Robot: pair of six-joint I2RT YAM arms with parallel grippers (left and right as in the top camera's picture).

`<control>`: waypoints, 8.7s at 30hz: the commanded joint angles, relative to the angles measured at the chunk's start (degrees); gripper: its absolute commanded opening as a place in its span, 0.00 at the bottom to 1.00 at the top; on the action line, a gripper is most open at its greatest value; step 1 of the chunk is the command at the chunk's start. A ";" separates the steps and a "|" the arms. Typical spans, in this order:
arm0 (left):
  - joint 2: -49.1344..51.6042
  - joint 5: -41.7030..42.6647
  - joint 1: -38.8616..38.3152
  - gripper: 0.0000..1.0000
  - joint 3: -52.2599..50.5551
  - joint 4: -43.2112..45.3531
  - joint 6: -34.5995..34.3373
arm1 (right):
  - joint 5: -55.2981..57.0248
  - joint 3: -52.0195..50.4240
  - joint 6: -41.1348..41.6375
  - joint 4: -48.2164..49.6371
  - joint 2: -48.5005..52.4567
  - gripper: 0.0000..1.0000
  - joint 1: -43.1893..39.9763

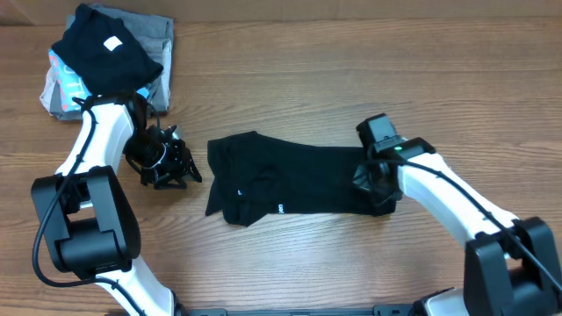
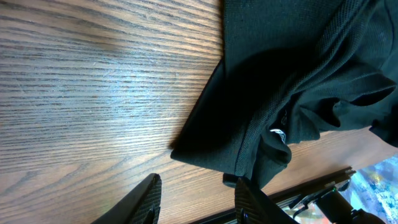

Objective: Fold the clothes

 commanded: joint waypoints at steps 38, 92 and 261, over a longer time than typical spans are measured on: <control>-0.70 1.07 -1.18 0.42 -0.22 0.04 0.92 | -19.10 -3.17 -4.09 -2.36 -3.34 0.04 -7.10; -0.70 0.44 -2.29 0.43 -0.26 0.09 0.92 | -17.20 16.55 -6.58 -6.10 -0.04 0.04 -14.05; 14.14 -24.48 -39.28 0.10 37.62 -20.68 -19.50 | -28.76 -11.72 -3.87 17.66 -17.18 1.00 -12.79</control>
